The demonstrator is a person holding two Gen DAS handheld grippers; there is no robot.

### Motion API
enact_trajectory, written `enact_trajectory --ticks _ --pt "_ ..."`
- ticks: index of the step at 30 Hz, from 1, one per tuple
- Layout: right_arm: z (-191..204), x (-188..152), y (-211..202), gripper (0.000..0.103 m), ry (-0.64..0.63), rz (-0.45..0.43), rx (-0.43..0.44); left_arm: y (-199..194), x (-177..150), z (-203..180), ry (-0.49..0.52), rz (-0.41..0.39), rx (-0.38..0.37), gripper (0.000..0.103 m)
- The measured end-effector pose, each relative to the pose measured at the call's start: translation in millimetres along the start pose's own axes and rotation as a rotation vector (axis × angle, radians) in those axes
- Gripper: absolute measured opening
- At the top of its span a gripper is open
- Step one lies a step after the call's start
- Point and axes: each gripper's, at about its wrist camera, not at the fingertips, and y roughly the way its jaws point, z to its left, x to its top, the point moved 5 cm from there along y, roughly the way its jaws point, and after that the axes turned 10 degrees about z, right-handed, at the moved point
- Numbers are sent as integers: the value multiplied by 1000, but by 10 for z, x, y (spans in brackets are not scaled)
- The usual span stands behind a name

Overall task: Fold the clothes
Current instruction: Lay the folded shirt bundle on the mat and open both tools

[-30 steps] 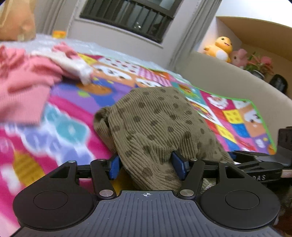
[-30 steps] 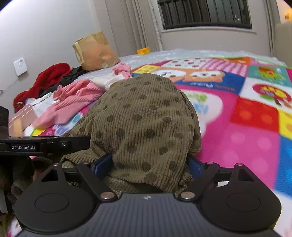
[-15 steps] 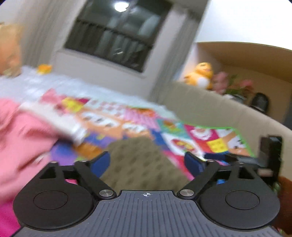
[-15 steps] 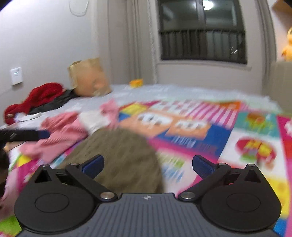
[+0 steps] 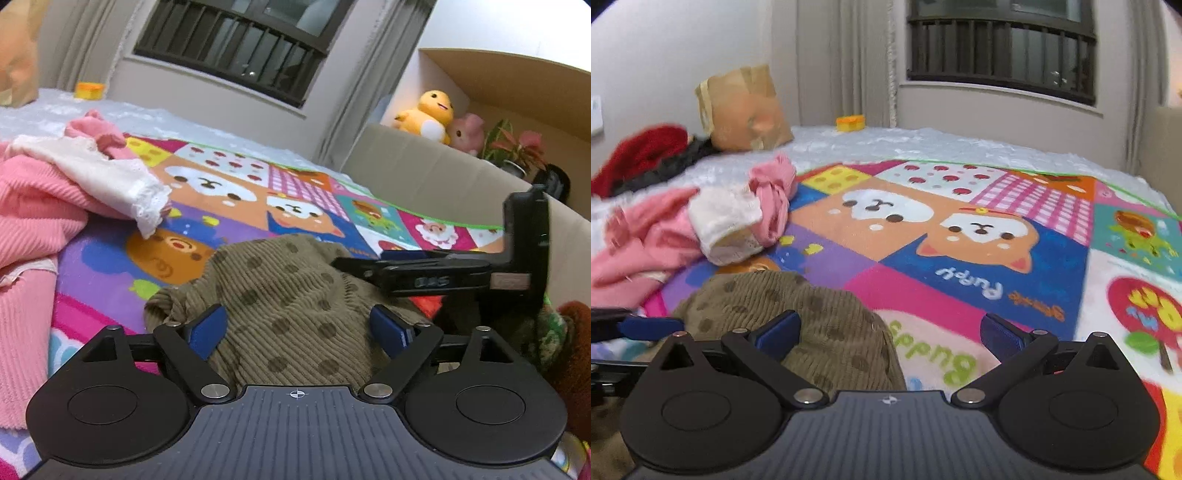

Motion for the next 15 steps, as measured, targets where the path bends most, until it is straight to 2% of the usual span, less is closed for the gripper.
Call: enact_trajectory --ticks 2,4,5,8,15 --pt "-21 -135 -273 103 19 -26 76 9 17 0 5 -2 4 92" --pt "-1 -331 -476 103 3 -11 147 14 19 8 3 -2 1 92" --pt "26 -416 -498 103 -20 15 151 23 28 30 2 -2 -1 92" --pt "94 -705 -388 103 -108 62 81 43 28 18 10 3 -5 94" --pt "6 -756 -319 103 -30 63 135 2 -10 -12 27 -13 30 95"
